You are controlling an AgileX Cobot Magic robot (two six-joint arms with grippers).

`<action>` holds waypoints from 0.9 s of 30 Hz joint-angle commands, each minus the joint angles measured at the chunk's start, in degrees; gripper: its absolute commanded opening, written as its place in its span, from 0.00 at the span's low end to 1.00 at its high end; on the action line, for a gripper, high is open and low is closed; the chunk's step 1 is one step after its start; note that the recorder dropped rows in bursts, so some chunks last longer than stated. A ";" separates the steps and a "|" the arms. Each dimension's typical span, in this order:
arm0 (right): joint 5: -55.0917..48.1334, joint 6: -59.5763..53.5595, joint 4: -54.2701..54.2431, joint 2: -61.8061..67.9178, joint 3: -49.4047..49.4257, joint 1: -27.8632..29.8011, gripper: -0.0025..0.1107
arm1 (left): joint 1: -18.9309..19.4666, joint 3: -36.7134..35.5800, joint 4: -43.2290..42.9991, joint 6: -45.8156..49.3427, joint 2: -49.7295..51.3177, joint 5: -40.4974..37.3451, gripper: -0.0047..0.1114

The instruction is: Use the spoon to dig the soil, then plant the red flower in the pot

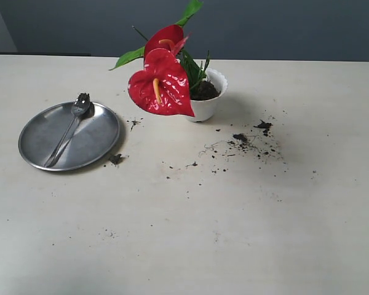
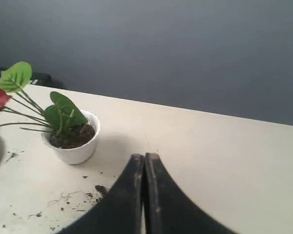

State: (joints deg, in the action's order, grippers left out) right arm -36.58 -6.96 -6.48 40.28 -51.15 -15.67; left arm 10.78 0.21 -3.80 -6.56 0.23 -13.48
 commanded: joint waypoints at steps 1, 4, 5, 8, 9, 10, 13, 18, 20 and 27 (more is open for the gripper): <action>7.89 1.49 3.85 -7.66 11.39 0.29 0.02 | 0.04 -0.21 0.18 -0.37 -0.23 0.30 0.05; 11.17 2.70 4.79 -12.23 18.55 1.60 0.02 | 0.04 -0.21 0.18 -0.37 -0.23 0.18 0.05; 12.34 3.18 4.91 -13.51 20.46 2.48 0.02 | 0.04 -0.21 0.18 -0.37 -0.23 0.18 0.05; 16.29 4.41 5.16 -18.02 27.30 5.83 0.02 | 0.04 -0.21 0.18 -0.37 -0.23 0.18 0.05; 17.09 4.57 5.16 -19.64 28.92 6.94 0.02 | 0.04 -0.21 0.18 -0.37 -0.23 0.18 0.05; 18.00 4.94 5.16 -21.21 31.21 7.93 0.02 | 0.04 -0.21 0.18 -0.37 -0.23 0.18 0.05; 18.29 5.39 5.16 -25.37 35.93 10.00 0.02 | 0.04 -0.21 0.18 -0.37 -0.23 0.18 0.05; 18.39 6.96 5.61 -31.34 42.36 11.09 0.02 | 0.04 -0.21 0.18 -0.37 -0.23 0.18 0.05; 18.39 8.66 6.86 -33.67 44.05 11.09 0.02 | 0.04 -0.21 0.18 -0.37 -0.23 0.18 0.05; 17.64 9.64 8.91 -40.28 49.10 11.09 0.02 | 0.04 -0.21 0.18 -0.37 -0.23 0.18 0.05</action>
State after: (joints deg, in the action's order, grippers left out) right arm -19.17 2.43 1.39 2.07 -3.77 -4.96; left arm 10.78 0.21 -3.80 -6.56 0.23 -13.48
